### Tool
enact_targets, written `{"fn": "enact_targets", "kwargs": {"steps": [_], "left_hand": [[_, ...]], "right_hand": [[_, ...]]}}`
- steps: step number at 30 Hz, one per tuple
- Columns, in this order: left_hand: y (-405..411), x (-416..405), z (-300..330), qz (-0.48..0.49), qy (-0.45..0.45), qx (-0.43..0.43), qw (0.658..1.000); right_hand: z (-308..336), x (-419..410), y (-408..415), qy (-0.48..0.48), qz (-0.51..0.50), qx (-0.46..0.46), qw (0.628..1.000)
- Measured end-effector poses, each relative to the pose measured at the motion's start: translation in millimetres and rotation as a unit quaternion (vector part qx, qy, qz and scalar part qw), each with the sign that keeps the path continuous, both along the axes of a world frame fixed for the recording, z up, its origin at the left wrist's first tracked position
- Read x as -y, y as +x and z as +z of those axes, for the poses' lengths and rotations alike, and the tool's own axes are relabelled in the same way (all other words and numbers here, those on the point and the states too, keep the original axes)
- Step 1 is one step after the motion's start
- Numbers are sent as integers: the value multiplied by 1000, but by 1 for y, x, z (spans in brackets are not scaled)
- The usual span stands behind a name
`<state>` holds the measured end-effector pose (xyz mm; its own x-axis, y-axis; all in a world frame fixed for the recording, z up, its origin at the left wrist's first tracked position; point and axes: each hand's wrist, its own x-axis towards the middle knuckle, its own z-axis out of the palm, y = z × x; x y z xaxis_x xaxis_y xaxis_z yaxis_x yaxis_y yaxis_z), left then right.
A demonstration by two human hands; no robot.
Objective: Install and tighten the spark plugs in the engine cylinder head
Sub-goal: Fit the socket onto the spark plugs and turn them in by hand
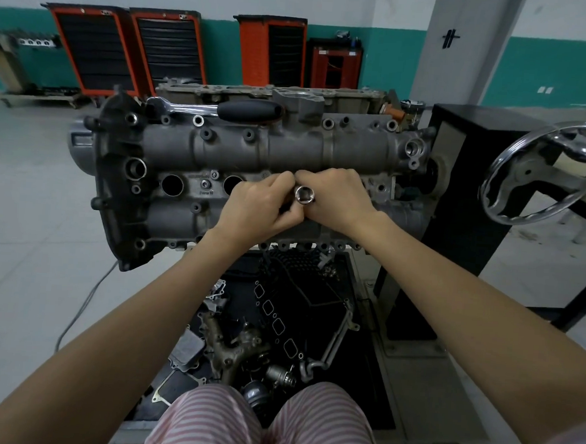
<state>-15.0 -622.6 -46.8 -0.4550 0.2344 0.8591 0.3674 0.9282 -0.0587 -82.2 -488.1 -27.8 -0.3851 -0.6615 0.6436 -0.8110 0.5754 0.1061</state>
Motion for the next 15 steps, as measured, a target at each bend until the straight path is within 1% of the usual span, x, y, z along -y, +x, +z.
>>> {"fn": "enact_targets", "kwargs": {"steps": [4,8,11,15], "left_hand": [[-3,1,-1,5,4,-1,1000],[-7,5,-4,11,0,4,1000],[-8,5,-4,10,-20,-9,1000],[-4,1,-1,13,-6,-15,1000]], "right_hand": [[0,-2,4,-37,28,-11,999],[0,-3,5,-51,34,12,998],[0,-2,2,-16,7,26,1000],[-1,0,-2,19,-25,31,999]]}}
